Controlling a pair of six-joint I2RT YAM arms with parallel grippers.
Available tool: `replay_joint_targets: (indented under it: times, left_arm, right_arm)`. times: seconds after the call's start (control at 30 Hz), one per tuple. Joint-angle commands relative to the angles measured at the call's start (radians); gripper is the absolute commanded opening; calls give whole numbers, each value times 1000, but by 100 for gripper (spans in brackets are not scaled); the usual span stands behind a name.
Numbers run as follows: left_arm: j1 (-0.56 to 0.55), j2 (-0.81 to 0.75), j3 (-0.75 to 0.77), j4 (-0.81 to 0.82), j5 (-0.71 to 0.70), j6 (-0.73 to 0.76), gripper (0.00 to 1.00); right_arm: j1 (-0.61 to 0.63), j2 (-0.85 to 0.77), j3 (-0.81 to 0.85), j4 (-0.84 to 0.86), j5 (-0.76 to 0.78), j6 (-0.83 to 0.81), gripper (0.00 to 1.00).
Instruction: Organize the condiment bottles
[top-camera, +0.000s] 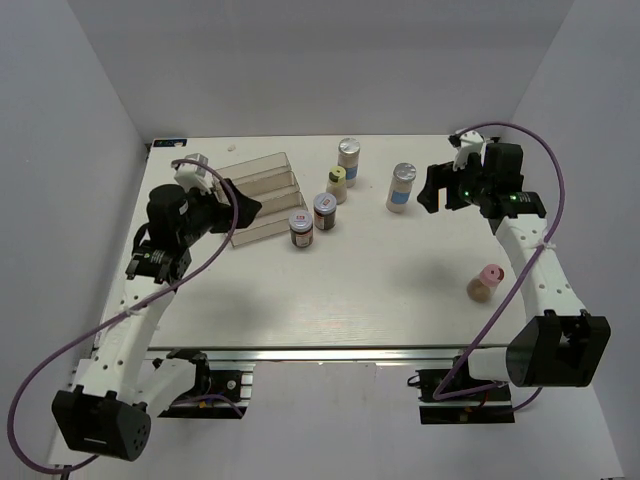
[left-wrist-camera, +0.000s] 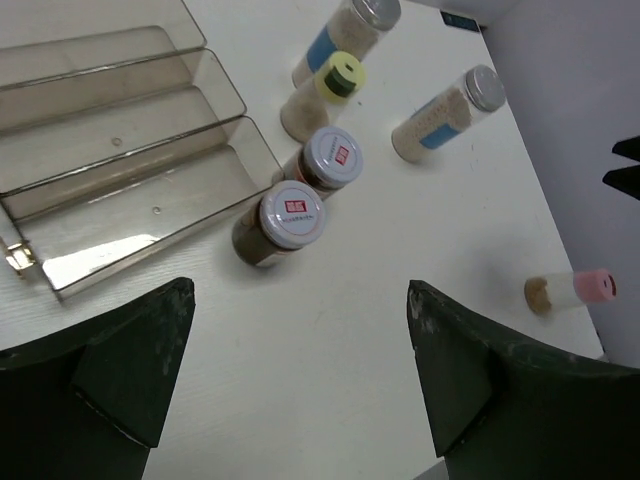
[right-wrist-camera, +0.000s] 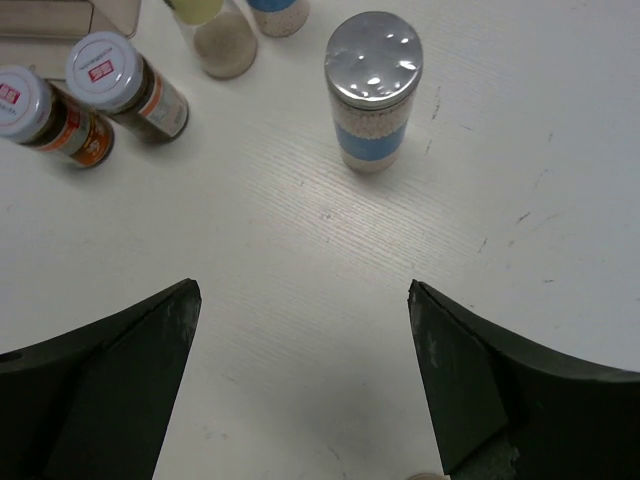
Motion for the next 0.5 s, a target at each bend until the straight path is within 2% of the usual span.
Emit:
replay_joint_targets:
  times: [0.0, 0.03, 0.07, 0.1, 0.13, 0.17, 0.2, 0.23, 0.3, 0.4, 0.43, 0.47]
  left_arm:
    - [-60, 28, 18, 2, 10, -24, 95]
    - [-108, 45, 27, -5, -36, -17, 91]
    - [-129, 61, 48, -22, -54, -11, 79]
    - [-161, 80, 59, -31, -86, -8, 70]
    - [-173, 115, 70, -40, -102, -8, 60]
    - [-185, 132, 90, -62, -116, -7, 44]
    - [-210, 146, 99, -73, -148, 1, 42]
    - [-222, 170, 110, -83, -165, 9, 43]
    - [-267, 193, 140, -131, -205, 30, 65]
    - [-345, 249, 173, -189, -348, 41, 84]
    - [-363, 249, 182, -205, -367, 39, 85]
    - [-395, 284, 193, -232, -380, 29, 85]
  right_arm:
    - [-1, -8, 44, -42, -155, -114, 89]
    - [-1, -26, 23, -45, -192, -207, 89]
    - [0, -37, 10, -67, -238, -272, 89]
    - [0, -45, 0, -82, -349, -340, 89]
    - [6, -63, -28, -90, -381, -393, 89]
    - [17, -73, -39, -87, -384, -430, 89]
    - [26, -80, -50, -82, -358, -429, 89]
    - [46, -91, -63, -78, -346, -429, 89]
    - [78, -100, -67, -98, -318, -468, 89]
    - [80, -128, -88, -80, -335, -433, 88]
    - [80, -137, -105, -55, -341, -400, 81]
    - [80, -143, -131, -27, -339, -376, 64]
